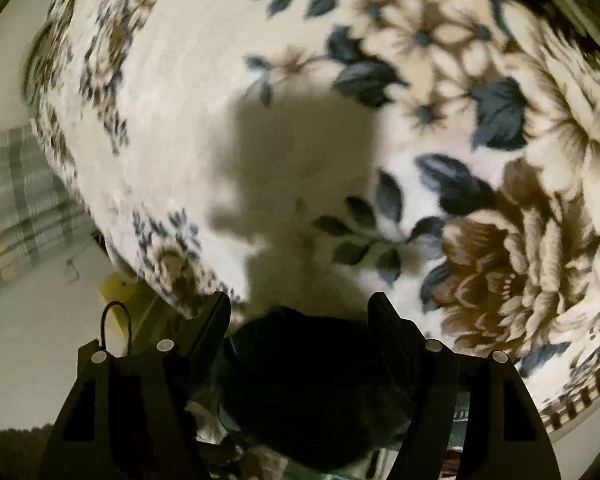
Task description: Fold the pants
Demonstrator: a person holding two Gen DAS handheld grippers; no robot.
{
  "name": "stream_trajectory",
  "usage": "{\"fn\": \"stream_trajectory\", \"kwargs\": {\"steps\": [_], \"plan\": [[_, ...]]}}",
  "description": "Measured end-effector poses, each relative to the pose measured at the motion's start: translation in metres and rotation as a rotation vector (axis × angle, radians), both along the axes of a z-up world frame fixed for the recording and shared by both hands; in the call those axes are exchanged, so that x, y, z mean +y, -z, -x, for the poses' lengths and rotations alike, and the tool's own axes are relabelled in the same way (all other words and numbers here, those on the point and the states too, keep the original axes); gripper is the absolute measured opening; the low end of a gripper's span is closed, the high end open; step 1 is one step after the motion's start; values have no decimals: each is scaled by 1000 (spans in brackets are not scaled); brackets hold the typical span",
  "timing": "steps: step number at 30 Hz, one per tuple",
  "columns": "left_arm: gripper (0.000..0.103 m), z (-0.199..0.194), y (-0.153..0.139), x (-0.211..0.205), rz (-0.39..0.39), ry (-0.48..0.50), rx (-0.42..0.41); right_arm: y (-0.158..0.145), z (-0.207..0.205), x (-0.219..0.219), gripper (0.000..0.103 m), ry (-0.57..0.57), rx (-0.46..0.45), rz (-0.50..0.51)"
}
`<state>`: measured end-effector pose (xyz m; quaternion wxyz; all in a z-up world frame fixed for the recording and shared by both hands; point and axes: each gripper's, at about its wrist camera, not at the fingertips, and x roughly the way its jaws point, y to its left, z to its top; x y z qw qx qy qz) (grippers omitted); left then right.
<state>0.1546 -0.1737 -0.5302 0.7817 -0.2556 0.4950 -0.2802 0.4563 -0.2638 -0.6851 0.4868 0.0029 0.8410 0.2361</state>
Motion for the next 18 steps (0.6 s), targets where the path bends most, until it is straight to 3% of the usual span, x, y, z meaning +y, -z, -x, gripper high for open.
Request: {"fn": "stream_trajectory", "kwargs": {"steps": [1,2,3,8,11,13,14,16,17,18], "plan": [[40,-2,-4,-5,-12,7,-12,-1,4,4,72,-36,8,7],[40,1,-7,-7,-19,16,-20,-3,10,8,46,-79,16,24],[40,1,-8,-11,-18,28,-21,-3,15,9,4,-95,28,42],[38,-4,-8,-21,-30,44,-38,-12,10,-11,1,-66,-76,205],[38,-9,-8,-23,-27,36,-40,-21,5,-21,2,-22,-59,161],[38,-8,-8,-24,-34,34,-38,-35,6,-13,5,-89,-111,150],[38,-7,-9,-23,-33,34,-37,-45,9,-4,11,-142,-135,128],[38,-6,-9,-23,-38,35,-39,-58,15,11,47,-228,-162,107],[38,-5,-10,-24,-42,38,-42,-61,20,19,69,-268,-174,101],[38,-5,-11,-25,-46,41,-45,-61,28,30,73,-336,-176,109]]}}
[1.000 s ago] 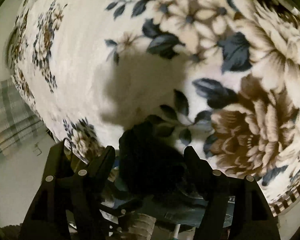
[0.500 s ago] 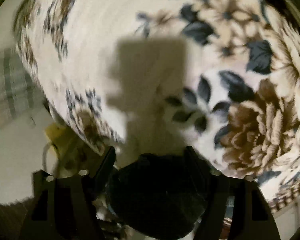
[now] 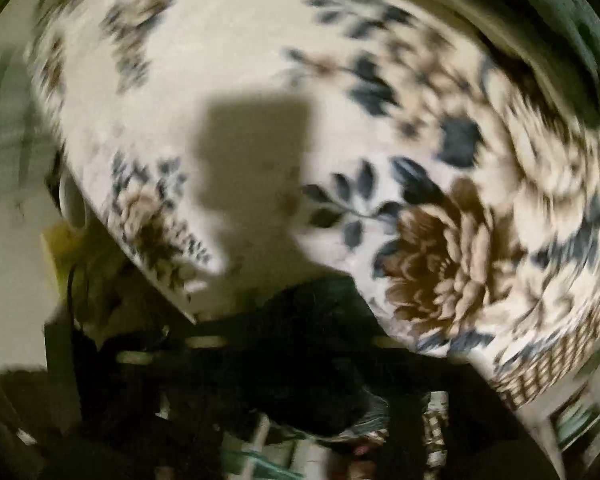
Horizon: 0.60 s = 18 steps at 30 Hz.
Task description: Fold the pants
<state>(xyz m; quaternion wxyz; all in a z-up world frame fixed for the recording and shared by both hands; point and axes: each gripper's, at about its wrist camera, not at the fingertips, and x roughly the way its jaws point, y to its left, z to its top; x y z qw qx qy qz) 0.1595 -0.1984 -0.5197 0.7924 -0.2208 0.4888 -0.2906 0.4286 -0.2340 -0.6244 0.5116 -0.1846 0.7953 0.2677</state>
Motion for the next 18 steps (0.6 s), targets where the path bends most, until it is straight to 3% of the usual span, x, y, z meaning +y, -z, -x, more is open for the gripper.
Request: {"fn": "stream_trajectory", "kwargs": {"steps": [3,4,5,7,10,11,13,14,16,18], "plan": [[38,1,-1,-3,-11,11,-5,15,25,19,70,-197,-1,117],[38,1,-1,-4,-12,15,-3,20,31,19,45,-228,-11,146],[38,1,1,-5,-13,17,0,23,30,16,33,-188,4,148],[38,2,0,-6,-17,16,-18,25,24,7,26,-100,-15,168],[38,-2,-1,-6,-4,16,-23,24,6,-24,22,123,-23,157],[38,-2,0,-8,-4,21,-24,24,-4,-46,11,230,-33,167],[38,0,-1,-10,-3,28,-20,23,-20,-85,0,417,-67,193],[38,2,0,-10,1,29,-12,18,-28,-96,0,405,-123,220],[38,6,2,-9,-1,26,-4,8,-38,-113,0,467,-135,209],[38,8,3,-7,8,15,11,-6,-38,-108,2,444,-97,98]]}}
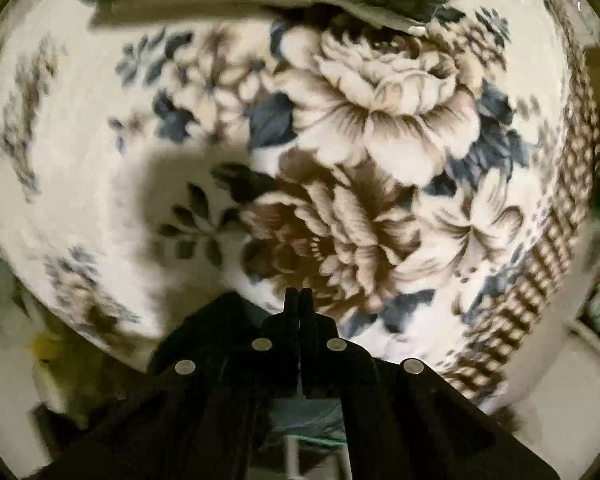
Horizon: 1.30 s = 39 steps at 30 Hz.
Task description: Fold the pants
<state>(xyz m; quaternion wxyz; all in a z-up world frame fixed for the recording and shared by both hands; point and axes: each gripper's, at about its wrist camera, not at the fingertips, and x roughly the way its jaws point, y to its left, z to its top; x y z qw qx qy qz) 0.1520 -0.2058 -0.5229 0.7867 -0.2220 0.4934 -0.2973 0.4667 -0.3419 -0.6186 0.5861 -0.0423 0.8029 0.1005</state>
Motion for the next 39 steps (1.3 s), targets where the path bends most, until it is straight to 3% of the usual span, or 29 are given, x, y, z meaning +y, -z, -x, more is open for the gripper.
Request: {"fn": "stream_trajectory", "kwargs": {"steps": [2,3,5,6,8,9,10,11,13,17,19,22,23,25,27,31,32,33,35,39], "plan": [[38,-1,-1,0,0,-3,3,-13,14,26,7,-129,19,-61],[38,-3,-2,0,1,-4,6,-19,22,42,18,-211,29,-74],[38,-5,-3,-1,-1,-3,9,-19,47,71,71,-371,47,-75],[38,-6,-4,-1,-4,-1,7,-16,57,79,77,-422,55,-62],[38,-4,-3,-2,-10,14,10,-2,82,91,74,-546,62,3],[38,-4,-2,-2,-16,16,6,1,81,85,54,-499,43,14],[38,-5,-2,-2,-13,13,3,4,76,76,43,-398,63,-7],[38,-6,-2,0,-3,6,2,6,68,66,41,-301,65,-19],[37,-12,-4,1,2,1,-2,6,62,54,41,-247,40,-19],[37,-15,-9,-2,9,5,-14,7,41,15,41,13,60,-75],[37,-14,-9,-1,13,3,-3,5,32,7,41,52,56,-83],[37,-9,-5,2,15,-8,22,-17,22,9,41,-26,-66,-28],[37,-8,-3,4,24,-14,32,-23,22,14,42,-66,-86,-59],[37,-8,-1,9,27,-29,47,-32,28,30,46,-180,-59,-104],[37,-9,0,11,38,-39,60,-33,46,45,58,-310,-49,-81],[37,-11,1,12,37,-39,66,-19,83,65,59,-515,-35,-6],[37,-11,2,13,35,-41,66,-16,84,64,52,-506,-52,-5],[37,-11,2,15,40,-43,67,-16,79,58,16,-452,-69,10],[37,-13,0,16,41,-44,55,-16,59,33,11,-222,-64,-31],[37,-19,-4,11,45,-33,40,-8,48,13,11,-151,-91,29]]}}
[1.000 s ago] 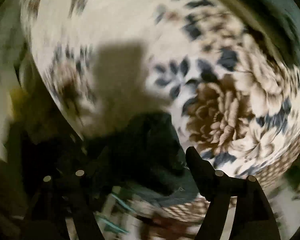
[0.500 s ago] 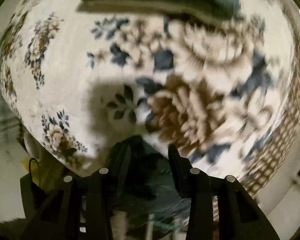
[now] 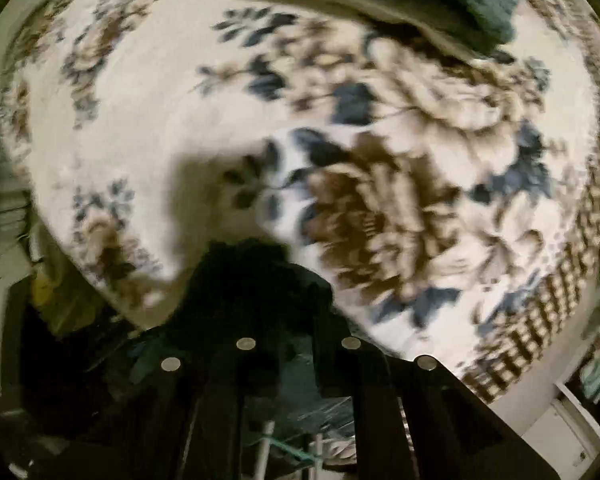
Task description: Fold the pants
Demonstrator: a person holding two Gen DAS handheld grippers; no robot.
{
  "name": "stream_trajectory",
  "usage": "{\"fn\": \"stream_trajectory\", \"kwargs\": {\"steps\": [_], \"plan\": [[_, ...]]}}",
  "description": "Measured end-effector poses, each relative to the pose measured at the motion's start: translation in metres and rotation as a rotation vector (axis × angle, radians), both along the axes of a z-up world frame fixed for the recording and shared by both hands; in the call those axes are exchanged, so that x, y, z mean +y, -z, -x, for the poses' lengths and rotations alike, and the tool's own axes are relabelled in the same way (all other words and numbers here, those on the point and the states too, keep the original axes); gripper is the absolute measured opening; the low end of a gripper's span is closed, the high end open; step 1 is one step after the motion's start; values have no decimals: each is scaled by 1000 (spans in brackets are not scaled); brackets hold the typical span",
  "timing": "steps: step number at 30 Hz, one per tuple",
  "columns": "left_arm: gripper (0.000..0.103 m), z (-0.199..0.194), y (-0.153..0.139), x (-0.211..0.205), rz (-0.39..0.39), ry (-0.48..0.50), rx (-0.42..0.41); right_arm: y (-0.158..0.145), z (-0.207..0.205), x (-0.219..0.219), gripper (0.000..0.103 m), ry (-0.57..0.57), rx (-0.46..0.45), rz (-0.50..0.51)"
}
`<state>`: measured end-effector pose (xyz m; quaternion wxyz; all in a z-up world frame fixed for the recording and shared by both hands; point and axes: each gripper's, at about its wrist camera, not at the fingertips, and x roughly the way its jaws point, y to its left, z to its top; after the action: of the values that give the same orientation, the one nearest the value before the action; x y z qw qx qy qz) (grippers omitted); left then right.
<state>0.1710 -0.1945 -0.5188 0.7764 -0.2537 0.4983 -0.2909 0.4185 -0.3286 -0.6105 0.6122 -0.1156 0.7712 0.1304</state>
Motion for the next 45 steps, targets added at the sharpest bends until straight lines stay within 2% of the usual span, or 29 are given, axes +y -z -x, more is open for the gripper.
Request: {"fn": "stream_trajectory", "kwargs": {"steps": [2,3,6,8,10,12,13,14,15,16,18,19,20,22,23,25,26,30,32,34,36,39,41,45], "plan": [[37,-1,0,-1,-1,-2,-2,-2,-7,-11,11,96,-2,-19],[37,-1,1,-1,3,-3,5,0,-10,-20,11,172,23,-60],[37,0,9,3,-5,-5,28,16,-21,-77,10,628,156,-270],[37,3,16,7,-20,3,43,17,-28,-99,10,733,118,-270],[37,4,21,14,-23,-7,61,6,-36,-95,10,640,44,-250],[37,5,25,22,-17,-26,79,-7,-38,-63,12,436,27,-269],[37,4,27,25,-13,-36,88,-12,-32,-40,15,301,29,-246],[37,3,28,27,-9,-42,94,-14,-25,-24,30,205,36,-229],[37,1,28,27,-8,-45,98,-13,-18,-8,54,109,49,-212],[37,1,28,27,-8,-44,98,-11,-7,5,63,32,63,-192],[37,2,26,26,-12,-41,98,2,10,28,66,-84,76,-126],[37,3,27,27,-15,-39,99,9,12,30,65,-82,54,-111],[37,3,27,28,-26,-37,104,14,9,27,60,-52,20,-77],[37,0,35,35,-41,-45,124,18,-8,4,57,140,-32,-55],[37,-2,42,43,-46,-55,149,15,-15,-10,57,234,-55,-75],[39,-3,55,57,-43,-68,199,3,-15,-28,57,328,-53,-183],[40,-3,59,62,-34,-71,220,-2,-9,-34,60,351,-46,-208],[42,-5,53,71,28,-68,316,-11,31,-59,94,402,-20,-251],[48,-8,46,79,74,-104,362,-9,58,-76,97,446,-33,-261],[61,-13,41,93,139,-163,393,-5,88,-97,99,495,-57,-267],[63,-25,34,100,154,-194,390,5,120,-122,101,573,-77,-273],[63,-53,34,94,123,-191,379,26,165,-159,101,685,-97,-236],[63,-75,37,81,106,-151,375,43,192,-178,101,750,-94,-217],[60,-108,47,46,-5,-36,340,76,229,-201,101,868,-62,-267]]}}
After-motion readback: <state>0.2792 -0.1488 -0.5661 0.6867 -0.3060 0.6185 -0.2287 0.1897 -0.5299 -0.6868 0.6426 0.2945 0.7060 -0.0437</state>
